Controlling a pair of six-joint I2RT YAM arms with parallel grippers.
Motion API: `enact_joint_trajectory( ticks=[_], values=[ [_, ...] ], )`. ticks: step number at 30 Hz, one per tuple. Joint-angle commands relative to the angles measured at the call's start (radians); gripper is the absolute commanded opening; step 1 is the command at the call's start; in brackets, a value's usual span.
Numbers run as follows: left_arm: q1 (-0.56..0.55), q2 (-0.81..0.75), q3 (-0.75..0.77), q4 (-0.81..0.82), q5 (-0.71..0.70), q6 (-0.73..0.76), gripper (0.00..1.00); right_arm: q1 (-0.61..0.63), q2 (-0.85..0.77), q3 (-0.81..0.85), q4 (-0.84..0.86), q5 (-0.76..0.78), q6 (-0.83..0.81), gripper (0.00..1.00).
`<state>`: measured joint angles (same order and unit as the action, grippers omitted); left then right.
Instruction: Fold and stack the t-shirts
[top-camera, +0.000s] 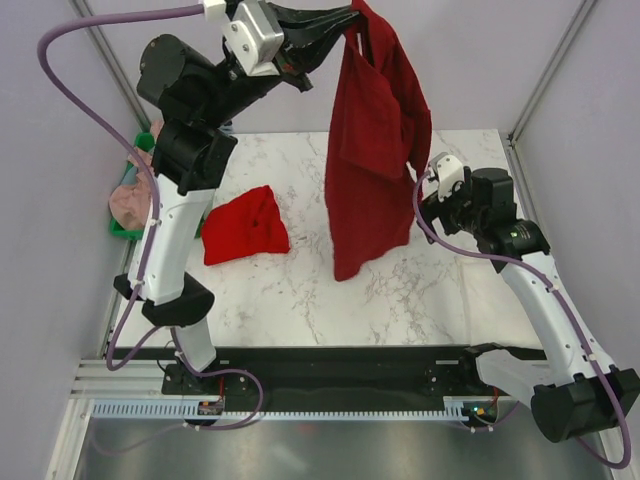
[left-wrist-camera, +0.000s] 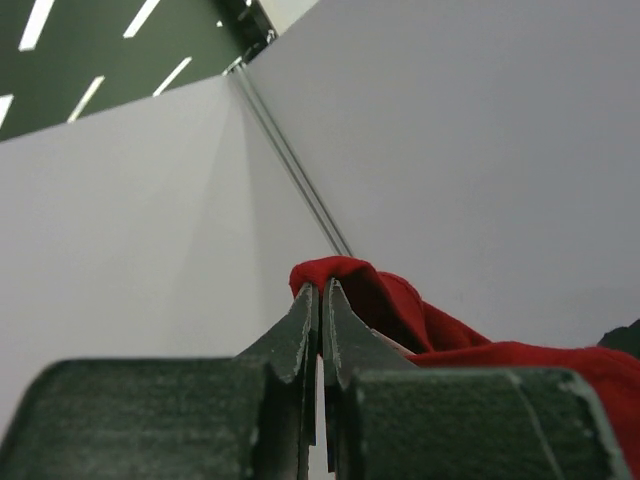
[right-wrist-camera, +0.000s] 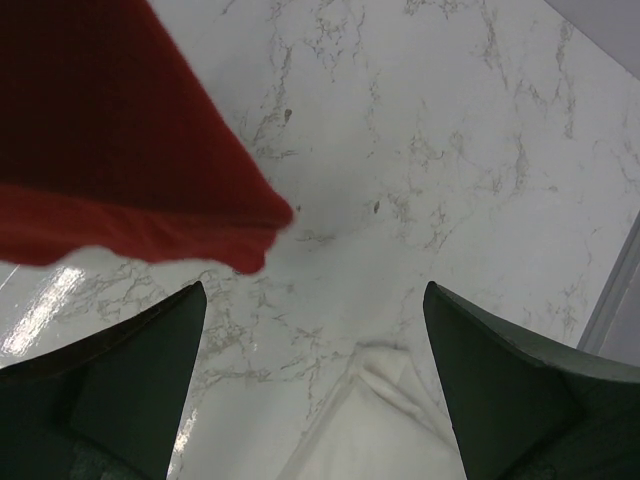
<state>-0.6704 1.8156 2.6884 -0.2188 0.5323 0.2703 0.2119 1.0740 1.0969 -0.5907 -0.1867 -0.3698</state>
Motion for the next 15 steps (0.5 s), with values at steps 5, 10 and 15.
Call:
enact_joint_trajectory(
  ticks=[5,10,15],
  values=[
    [-0.008,-0.162,-0.476,-0.068,-0.081,0.140,0.09,-0.016,-0.046,-0.040,0.025,-0.010,0.011,0.98],
    [0.006,-0.266,-0.833,-0.080,-0.277,0.191,0.02,-0.023,-0.063,-0.074,0.012,-0.010,0.009,0.98],
    [0.055,-0.282,-1.035,-0.093,-0.296,0.171,0.06,-0.023,-0.056,-0.097,0.009,-0.020,0.008,0.98]
  ],
)
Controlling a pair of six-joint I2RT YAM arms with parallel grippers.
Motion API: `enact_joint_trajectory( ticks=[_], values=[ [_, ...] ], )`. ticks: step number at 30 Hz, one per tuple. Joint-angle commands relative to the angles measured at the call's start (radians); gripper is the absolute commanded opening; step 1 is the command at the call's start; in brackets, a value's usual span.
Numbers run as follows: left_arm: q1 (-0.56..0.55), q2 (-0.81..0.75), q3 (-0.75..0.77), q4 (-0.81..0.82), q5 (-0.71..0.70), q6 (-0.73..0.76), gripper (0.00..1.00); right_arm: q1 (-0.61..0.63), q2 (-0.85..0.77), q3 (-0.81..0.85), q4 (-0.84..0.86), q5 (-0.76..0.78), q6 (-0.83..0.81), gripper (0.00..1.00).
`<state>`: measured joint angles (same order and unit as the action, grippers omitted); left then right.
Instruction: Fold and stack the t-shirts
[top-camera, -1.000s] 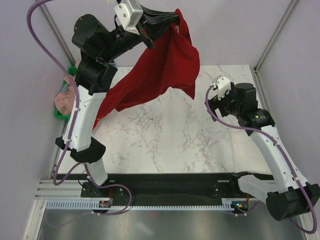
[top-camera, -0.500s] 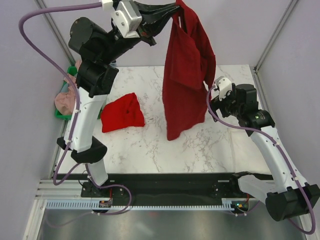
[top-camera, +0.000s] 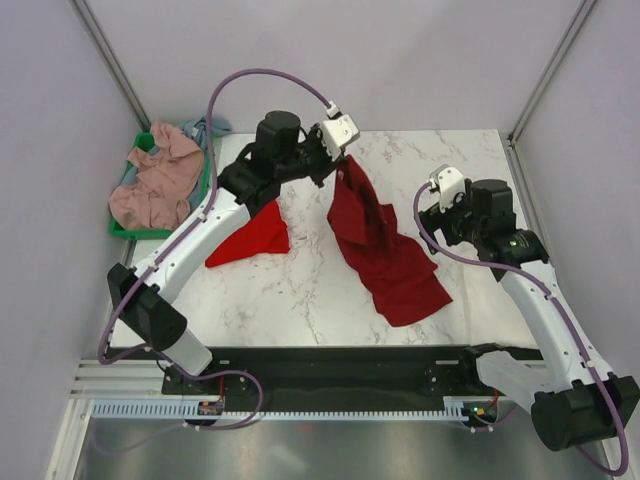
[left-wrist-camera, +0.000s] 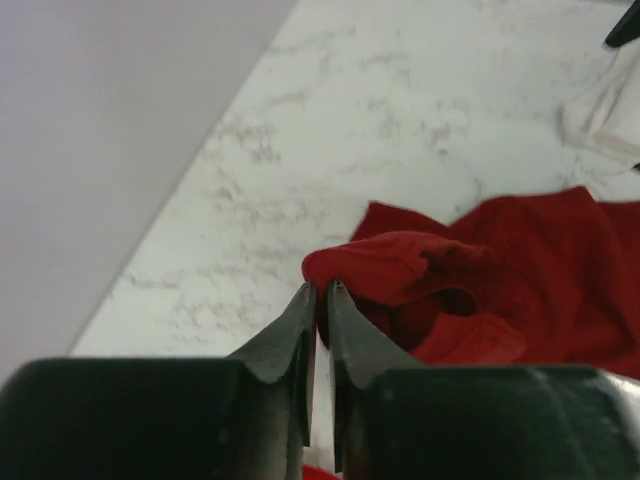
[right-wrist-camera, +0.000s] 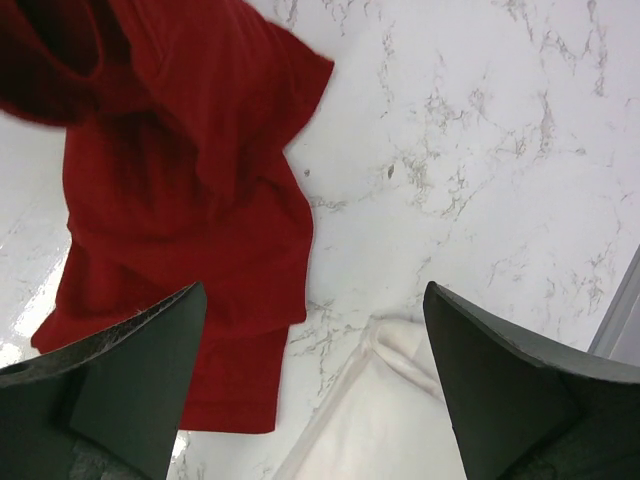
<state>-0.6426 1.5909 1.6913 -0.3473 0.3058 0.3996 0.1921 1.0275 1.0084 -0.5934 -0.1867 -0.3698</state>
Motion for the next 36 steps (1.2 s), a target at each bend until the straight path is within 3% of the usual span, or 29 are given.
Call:
enact_joint_trajectory(
  ticks=[1,2,4,5,8,11,19,29,33,36],
  values=[
    [0.027,-0.054,-0.056,0.030,-0.077,0.051,0.18,-0.005,-0.006,-0.008,0.014,-0.026,0.008,0.98],
    [0.027,-0.052,-0.085,0.022,-0.082,0.068,0.47,-0.003,0.002,-0.005,0.012,-0.030,0.008,0.98],
    [0.029,-0.049,-0.119,0.019,-0.149,0.070,0.66,-0.005,0.011,-0.002,0.014,-0.031,0.006,0.98],
    [0.038,-0.049,-0.152,0.019,-0.180,0.067,0.81,-0.005,0.019,0.002,0.015,-0.031,0.005,0.98],
    [0.102,-0.006,-0.173,-0.074,-0.234,0.036,1.00,-0.003,0.029,0.006,0.014,-0.031,0.003,0.98],
    [0.184,0.058,-0.185,-0.177,-0.228,0.028,1.00,-0.003,0.031,0.001,0.010,-0.031,0.003,0.98],
    [0.254,0.145,-0.315,-0.185,-0.330,0.122,0.97,-0.003,0.062,0.004,0.012,-0.042,0.003,0.98],
    [0.320,0.284,-0.274,-0.174,-0.373,0.064,0.93,-0.003,0.091,0.025,0.014,-0.048,0.003,0.98],
    [0.330,0.320,-0.259,-0.208,-0.341,0.058,0.79,-0.005,0.098,0.029,0.017,-0.048,-0.001,0.98],
    [0.343,0.333,-0.223,-0.261,-0.285,0.039,0.56,-0.005,0.100,0.027,0.020,-0.050,0.000,0.98]
  ],
)
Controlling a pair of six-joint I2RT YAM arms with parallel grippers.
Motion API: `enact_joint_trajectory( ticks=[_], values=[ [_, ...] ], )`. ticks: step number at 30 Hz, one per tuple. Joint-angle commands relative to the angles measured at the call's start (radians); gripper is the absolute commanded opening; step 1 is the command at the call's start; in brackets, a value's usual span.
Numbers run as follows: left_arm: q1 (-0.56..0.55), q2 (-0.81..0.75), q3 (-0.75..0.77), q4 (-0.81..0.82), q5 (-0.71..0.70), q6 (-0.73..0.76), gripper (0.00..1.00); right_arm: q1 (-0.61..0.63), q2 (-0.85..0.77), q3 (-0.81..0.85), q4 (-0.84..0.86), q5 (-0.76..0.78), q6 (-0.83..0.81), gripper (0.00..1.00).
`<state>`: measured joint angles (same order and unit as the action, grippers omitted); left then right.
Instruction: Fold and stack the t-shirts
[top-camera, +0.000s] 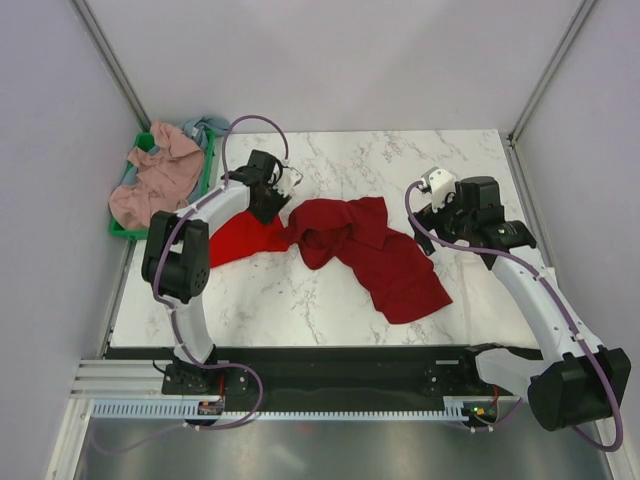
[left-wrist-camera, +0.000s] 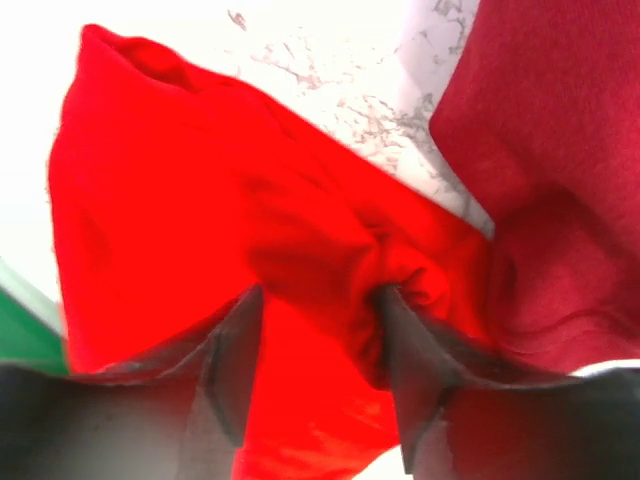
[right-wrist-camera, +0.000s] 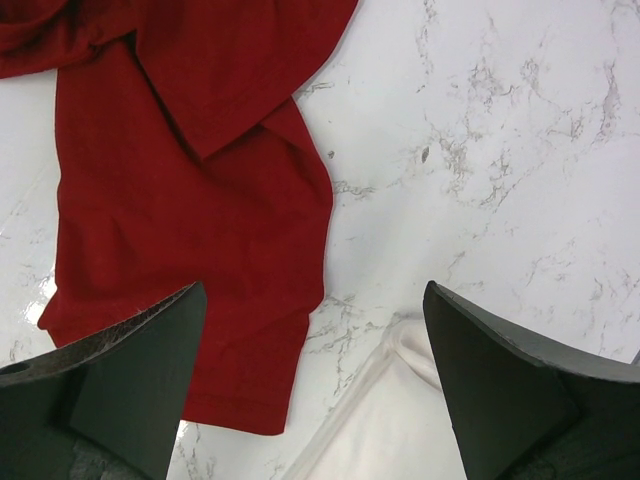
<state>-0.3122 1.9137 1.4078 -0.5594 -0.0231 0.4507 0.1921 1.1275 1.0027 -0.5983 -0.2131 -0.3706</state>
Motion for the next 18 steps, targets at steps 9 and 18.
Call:
enact_joint_trajectory(
  ticks=[9,18],
  values=[
    [0.123,-0.152,0.196,-0.100,0.123,-0.038,0.02,-0.005,0.006,0.027,0.029,-0.022,-0.002,0.98],
    [0.357,-0.262,0.566,-0.109,0.149,-0.036,0.02,-0.005,0.035,0.025,0.061,-0.046,0.015,0.98]
  ],
)
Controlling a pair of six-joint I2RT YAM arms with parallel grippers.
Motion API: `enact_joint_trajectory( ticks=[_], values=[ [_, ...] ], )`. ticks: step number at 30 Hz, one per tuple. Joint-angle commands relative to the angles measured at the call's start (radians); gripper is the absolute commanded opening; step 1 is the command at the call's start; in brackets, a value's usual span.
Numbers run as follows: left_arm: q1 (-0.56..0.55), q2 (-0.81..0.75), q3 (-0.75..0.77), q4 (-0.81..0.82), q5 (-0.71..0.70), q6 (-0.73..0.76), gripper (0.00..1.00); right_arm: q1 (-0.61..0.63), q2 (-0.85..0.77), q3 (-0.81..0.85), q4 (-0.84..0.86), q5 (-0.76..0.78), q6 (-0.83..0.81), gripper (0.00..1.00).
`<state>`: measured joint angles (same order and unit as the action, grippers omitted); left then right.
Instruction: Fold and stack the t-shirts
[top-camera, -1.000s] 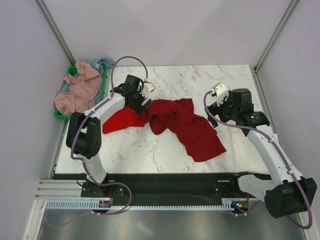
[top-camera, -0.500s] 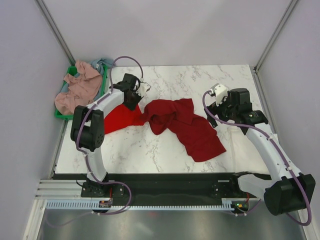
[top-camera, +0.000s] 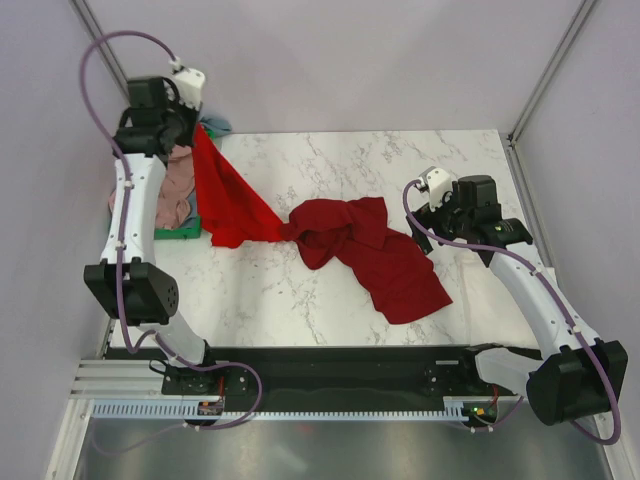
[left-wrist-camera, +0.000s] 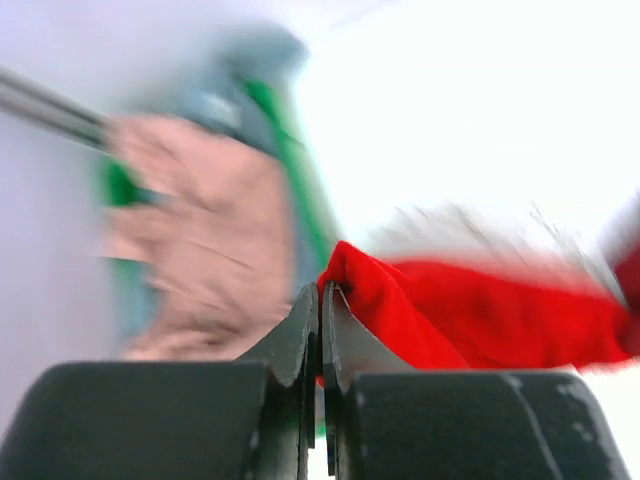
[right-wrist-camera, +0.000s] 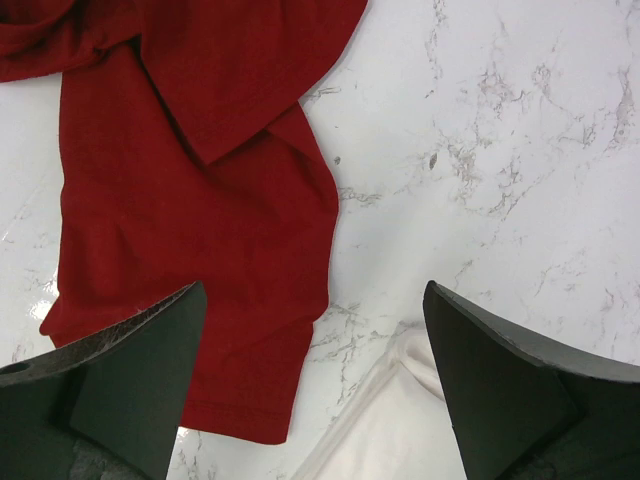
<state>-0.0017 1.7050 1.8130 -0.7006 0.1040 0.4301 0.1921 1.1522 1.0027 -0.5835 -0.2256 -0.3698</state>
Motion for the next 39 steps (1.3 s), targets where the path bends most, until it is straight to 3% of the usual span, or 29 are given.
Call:
enact_joint_trajectory(
  ticks=[1,10,16,22,24,25,28,34,39],
  values=[
    [0.083,-0.044,0.204,0.032,0.020,-0.030,0.02,-0.005,0.015,0.033,0.050,-0.035,0.015,0.98],
    [0.232,0.042,0.600,0.033,0.033,-0.103,0.02,-0.005,0.009,0.045,0.042,-0.032,0.025,0.98],
    [0.255,0.048,0.643,0.101,-0.035,-0.014,0.02,-0.003,-0.011,0.025,0.044,-0.035,0.032,0.98],
    [0.264,0.015,0.459,0.105,-0.027,-0.001,0.05,-0.008,-0.025,0.011,0.045,-0.040,0.034,0.98],
    [0.262,-0.004,0.352,0.104,-0.015,0.004,0.21,-0.006,-0.028,0.010,0.045,-0.041,0.034,0.98],
    [0.262,-0.011,0.320,0.104,-0.020,-0.004,0.47,-0.008,-0.026,0.011,0.040,-0.043,0.034,0.98],
    [0.262,-0.041,0.246,0.104,-0.035,-0.042,0.64,-0.005,-0.006,0.045,-0.005,-0.066,-0.017,0.98],
    [0.261,-0.169,0.189,0.107,0.120,-0.120,0.65,0.148,0.125,0.151,-0.047,-0.017,-0.219,0.92],
    [0.259,-0.361,-0.131,0.105,0.259,-0.119,0.54,0.334,0.297,0.264,0.027,0.081,-0.334,0.74]
  ],
)
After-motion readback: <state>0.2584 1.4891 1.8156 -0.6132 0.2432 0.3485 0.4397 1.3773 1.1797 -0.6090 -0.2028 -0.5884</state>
